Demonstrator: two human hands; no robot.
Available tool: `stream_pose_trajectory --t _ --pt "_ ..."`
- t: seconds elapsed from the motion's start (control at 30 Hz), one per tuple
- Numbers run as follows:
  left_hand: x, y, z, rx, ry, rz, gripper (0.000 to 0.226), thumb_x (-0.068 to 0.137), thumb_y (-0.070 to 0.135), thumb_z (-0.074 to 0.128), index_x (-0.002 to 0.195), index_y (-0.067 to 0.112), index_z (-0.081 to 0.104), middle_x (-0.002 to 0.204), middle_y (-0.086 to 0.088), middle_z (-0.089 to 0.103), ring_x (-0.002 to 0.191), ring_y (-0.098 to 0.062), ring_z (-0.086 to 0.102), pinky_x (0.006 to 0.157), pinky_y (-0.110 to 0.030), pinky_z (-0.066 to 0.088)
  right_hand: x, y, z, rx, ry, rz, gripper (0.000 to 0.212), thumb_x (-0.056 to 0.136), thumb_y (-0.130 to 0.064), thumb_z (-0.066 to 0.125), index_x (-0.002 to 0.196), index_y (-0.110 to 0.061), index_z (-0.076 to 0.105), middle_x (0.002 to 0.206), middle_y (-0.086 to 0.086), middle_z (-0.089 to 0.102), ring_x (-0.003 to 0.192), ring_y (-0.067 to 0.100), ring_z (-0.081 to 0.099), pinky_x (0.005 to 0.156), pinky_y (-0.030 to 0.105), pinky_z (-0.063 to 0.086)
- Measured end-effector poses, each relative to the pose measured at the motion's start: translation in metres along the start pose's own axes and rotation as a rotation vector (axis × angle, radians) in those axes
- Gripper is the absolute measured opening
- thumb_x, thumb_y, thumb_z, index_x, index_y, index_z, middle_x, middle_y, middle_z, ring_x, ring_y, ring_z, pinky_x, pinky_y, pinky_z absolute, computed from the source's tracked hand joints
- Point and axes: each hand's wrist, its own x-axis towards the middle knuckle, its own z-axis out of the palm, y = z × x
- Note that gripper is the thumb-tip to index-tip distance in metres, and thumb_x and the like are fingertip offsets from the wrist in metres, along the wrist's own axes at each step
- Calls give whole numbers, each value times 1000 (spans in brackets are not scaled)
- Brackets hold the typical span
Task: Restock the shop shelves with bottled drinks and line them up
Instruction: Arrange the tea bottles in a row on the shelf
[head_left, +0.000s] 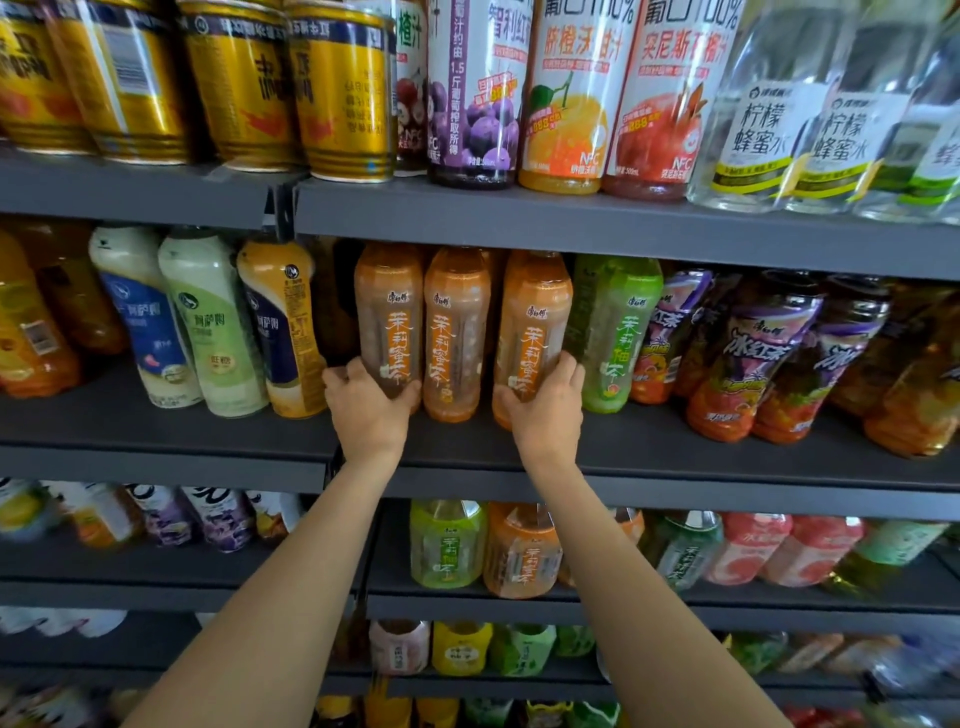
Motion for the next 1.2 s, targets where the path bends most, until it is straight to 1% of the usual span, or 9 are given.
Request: stream_pose_trajectory --t 0.17,0.43,0.57,0.67,0.77,0.83,0.97,1.07,1.2 --pt "1 -1 -10 -2 -73 32 53 77 30 73 117 1 52 125 -18 42 113 -34 46 91 -36 39 1 -5 3 -14 -7 27 66 79 -25 72 128 -4 33 129 10 40 114 31 50 88 39 46" --pt "2 -2 -16 -21 -194 87 56 78 31 72 122 5 51 128 -15 40 117 -30 45 94 -33 37 1 -2 11 89 -29 75 65 77 -24 74 125 -2 36 127 13 43 117 31 48 92 40 44" --pt "1 -2 -16 16 -174 83 55 78 32 71 121 5 51 126 -14 39 115 -30 46 94 -33 39 -9 -6 9 85 36 66 84 77 -24 75 141 -3 25 137 16 34 126 32 38 101 38 37" --pt "0 -2 -16 26 -156 76 56 79 32 70 123 4 49 128 -15 38 118 -30 44 97 -32 37 -25 -15 5 -17 251 -141 73 75 -23 76 135 -4 37 132 17 40 120 31 42 97 38 40" --pt "-1 -2 -16 39 -146 82 56 81 31 69 124 3 48 130 -17 38 119 -31 42 97 -32 36 -34 -28 18 -145 259 -362 59 70 -24 79 118 -3 52 112 15 55 102 30 55 83 39 48" --pt "-1 -2 -15 33 -147 87 56 81 30 69 125 2 47 129 -17 37 119 -31 41 96 -32 37 -34 -38 31 -198 226 -324 66 62 -27 84 116 -3 54 106 16 57 96 32 58 76 40 50" --pt "-5 -9 -12 43 -140 107 61 81 28 70 130 4 41 128 -16 38 117 -33 44 93 -37 41 -34 -49 49 -275 257 -187 80 50 -29 89 117 -6 52 110 16 57 95 33 59 74 40 51" --pt "-10 -13 -10 60 -143 137 68 80 29 70 134 7 35 127 -15 38 115 -33 47 90 -41 42 -34 -50 53 -298 287 -152 80 50 -27 89 117 -8 50 110 14 58 96 32 60 74 40 51" --pt "-3 -13 -12 84 -201 148 68 81 29 69 135 6 34 128 -15 38 114 -35 48 89 -42 43 -34 -52 49 -267 282 -150 73 55 -26 87 116 -4 54 110 17 57 97 34 59 76 42 50"
